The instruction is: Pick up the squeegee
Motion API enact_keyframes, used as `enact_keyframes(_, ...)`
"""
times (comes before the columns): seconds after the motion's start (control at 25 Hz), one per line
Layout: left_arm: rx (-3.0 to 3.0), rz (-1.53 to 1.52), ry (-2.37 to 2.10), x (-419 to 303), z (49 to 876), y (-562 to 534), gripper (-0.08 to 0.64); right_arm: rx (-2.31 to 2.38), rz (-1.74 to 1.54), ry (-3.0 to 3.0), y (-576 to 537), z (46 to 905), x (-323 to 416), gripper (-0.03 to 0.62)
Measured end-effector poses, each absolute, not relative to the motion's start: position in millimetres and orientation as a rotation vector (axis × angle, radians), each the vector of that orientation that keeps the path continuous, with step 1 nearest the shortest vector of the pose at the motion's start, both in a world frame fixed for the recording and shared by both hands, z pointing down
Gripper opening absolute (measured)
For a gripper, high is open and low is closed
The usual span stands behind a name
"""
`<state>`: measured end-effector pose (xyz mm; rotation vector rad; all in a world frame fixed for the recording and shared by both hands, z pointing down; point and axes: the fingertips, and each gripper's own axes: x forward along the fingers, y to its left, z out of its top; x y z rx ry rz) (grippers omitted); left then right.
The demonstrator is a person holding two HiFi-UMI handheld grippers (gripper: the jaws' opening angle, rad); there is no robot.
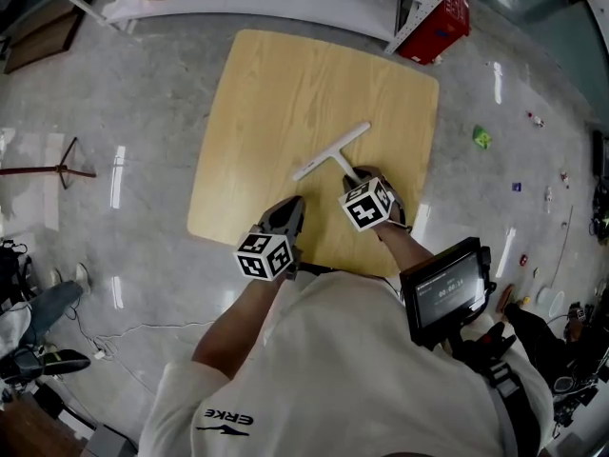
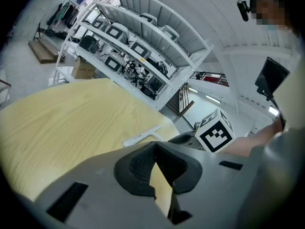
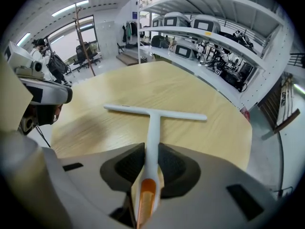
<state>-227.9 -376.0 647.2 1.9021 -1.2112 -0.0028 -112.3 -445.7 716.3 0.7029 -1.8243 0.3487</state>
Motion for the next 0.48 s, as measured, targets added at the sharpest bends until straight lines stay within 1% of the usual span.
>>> enact_keyframes(0.04,1.899,-0.004,-1.214,-229.6,646.7,-376.2,0.005,0.706,0.345,-1.823,-446.3,715.2,-113.0,0.091)
enact_keyframes(0.48,1.930,-0.015,-1.199,-226.7,639.0,-377.7,0.005,0.781,0.335,-1.878,-446.0,692.6,-110.8,0.084)
